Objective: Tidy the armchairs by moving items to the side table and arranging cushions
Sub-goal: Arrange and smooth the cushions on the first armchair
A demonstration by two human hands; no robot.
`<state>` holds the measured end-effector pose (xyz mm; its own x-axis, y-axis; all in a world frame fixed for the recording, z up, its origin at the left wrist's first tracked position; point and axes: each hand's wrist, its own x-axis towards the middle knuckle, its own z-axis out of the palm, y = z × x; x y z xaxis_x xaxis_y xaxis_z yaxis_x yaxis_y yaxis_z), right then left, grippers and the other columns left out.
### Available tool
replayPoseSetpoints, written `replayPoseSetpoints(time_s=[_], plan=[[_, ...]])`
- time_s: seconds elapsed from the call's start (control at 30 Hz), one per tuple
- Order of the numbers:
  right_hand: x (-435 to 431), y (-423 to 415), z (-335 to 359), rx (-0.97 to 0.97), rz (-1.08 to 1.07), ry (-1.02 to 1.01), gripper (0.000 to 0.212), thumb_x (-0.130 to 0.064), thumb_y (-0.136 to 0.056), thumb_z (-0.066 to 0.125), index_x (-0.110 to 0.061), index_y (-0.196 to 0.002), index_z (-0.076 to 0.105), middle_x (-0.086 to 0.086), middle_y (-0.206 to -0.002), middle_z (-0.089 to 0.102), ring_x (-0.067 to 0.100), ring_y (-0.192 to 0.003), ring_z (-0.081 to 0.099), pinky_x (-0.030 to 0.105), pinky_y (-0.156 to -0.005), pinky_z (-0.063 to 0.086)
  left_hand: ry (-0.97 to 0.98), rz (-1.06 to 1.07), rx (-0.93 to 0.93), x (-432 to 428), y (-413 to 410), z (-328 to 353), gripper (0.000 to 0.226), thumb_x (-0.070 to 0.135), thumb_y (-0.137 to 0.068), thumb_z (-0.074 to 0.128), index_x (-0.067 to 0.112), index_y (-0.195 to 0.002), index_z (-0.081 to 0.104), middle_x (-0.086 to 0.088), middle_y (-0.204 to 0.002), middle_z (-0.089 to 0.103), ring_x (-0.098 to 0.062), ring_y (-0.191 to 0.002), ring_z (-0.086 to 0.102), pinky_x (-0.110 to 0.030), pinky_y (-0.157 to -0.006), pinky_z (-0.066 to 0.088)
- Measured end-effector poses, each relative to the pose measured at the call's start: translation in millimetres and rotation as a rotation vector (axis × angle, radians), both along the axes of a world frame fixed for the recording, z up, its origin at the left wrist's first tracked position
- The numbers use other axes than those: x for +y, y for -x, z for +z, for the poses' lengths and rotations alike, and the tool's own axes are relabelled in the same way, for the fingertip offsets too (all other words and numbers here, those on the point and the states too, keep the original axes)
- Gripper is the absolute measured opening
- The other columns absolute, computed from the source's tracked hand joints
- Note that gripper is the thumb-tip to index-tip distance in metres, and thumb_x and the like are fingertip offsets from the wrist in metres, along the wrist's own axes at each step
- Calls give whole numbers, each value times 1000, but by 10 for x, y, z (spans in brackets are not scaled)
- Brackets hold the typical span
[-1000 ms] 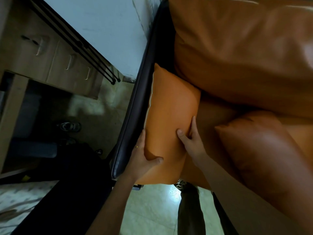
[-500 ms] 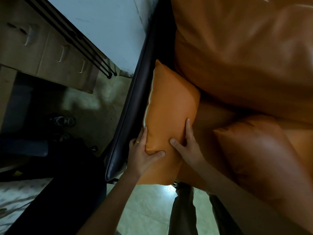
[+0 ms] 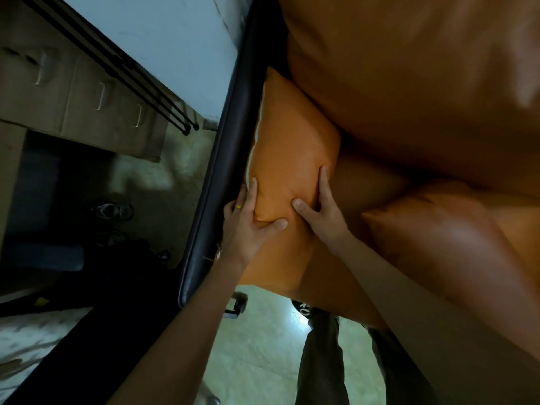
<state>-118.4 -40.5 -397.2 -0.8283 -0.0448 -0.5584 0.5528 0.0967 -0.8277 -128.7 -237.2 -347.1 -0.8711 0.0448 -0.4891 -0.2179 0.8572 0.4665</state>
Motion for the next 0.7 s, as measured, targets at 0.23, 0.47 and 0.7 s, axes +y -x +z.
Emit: replayPoseSetpoints(time_s=[0.23, 0.47, 0.7], plan=[[317, -286, 310, -5, 94, -71, 88, -46, -95, 62, -50, -155, -1, -11, -167, 15, 17, -152, 22, 48, -122, 29, 56, -1, 140, 244, -332, 208, 89, 71, -83, 54, 42, -157, 14, -11, -167, 12, -36, -150, 19, -63, -116, 26], [1112, -914, 787, 15, -107, -119, 77, -25, -100, 59, -52, -155, 12, -29, -142, 42, 1, -123, 55, 18, -96, 47, -80, -126, 100, 1002, -581, 372, 67, 49, -97, 56, 38, -155, 26, 2, -168, 12, -20, -155, 3, -51, -123, 18], [2054, -2010, 1058, 25, -407, -448, 61, -13, -100, 56, -32, -153, 33, -13, -130, 53, -16, -106, 52, 6, -90, 44, -236, -344, -188, 1940, -587, 398, 83, 67, -92, 53, 46, -157, 5, 6, -168, 9, -26, -154, 10, -53, -118, 29]])
